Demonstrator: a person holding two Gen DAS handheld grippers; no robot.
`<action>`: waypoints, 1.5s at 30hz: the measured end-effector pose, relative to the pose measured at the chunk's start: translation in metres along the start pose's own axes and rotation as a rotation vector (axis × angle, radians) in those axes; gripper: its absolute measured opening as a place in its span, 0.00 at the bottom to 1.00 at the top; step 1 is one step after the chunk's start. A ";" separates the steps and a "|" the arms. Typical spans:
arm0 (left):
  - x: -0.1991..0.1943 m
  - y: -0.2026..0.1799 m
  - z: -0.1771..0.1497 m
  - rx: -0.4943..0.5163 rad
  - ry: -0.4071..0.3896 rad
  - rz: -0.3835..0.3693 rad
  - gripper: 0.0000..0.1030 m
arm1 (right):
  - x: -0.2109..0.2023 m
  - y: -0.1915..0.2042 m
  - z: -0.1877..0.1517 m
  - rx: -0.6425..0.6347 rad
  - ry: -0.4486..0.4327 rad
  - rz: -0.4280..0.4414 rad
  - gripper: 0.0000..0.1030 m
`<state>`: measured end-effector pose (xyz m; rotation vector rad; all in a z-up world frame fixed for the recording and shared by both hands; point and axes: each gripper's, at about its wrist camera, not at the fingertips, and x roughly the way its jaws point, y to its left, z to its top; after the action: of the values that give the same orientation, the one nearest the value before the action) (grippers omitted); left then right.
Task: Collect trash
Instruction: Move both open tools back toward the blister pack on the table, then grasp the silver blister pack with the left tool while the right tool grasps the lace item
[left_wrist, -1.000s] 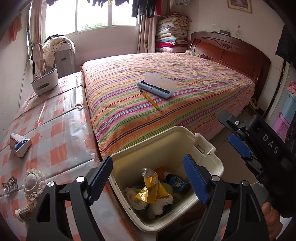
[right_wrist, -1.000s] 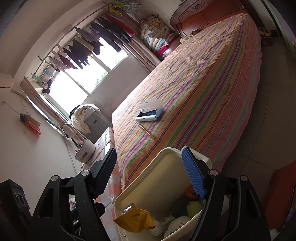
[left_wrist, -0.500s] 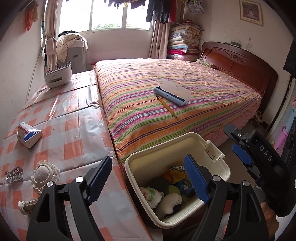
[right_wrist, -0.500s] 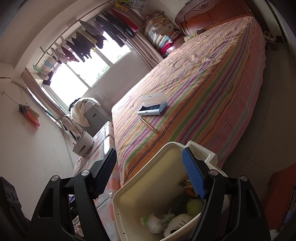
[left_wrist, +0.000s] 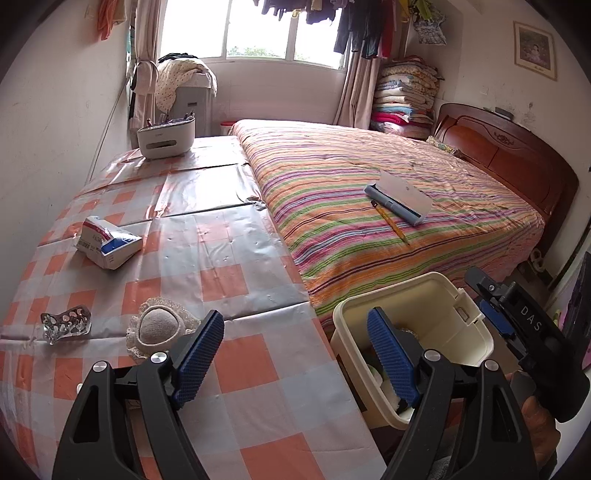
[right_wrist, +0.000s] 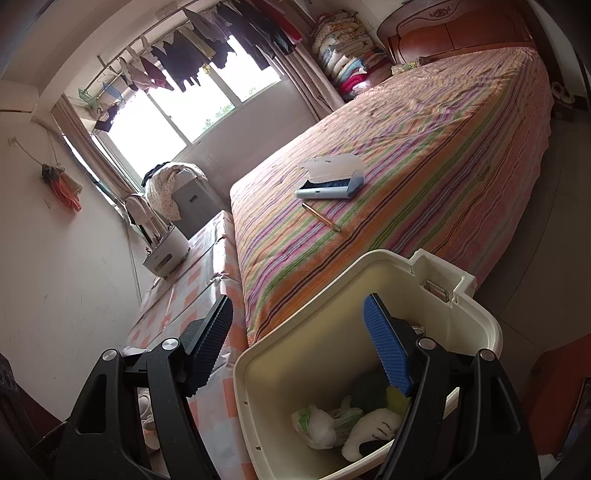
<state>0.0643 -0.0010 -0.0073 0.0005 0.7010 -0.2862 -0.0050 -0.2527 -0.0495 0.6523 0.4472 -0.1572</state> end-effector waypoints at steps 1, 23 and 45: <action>-0.002 0.011 0.000 -0.024 -0.005 0.017 0.75 | 0.002 0.003 -0.002 -0.009 0.007 0.002 0.70; -0.007 0.232 0.011 0.032 0.181 0.092 0.75 | 0.034 0.072 -0.042 -0.194 0.185 0.113 0.70; 0.074 0.248 -0.011 0.374 0.427 0.065 0.75 | 0.072 0.154 -0.084 -0.388 0.435 0.298 0.70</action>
<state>0.1759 0.2194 -0.0865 0.4506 1.0599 -0.3553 0.0729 -0.0795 -0.0563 0.3592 0.7682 0.3552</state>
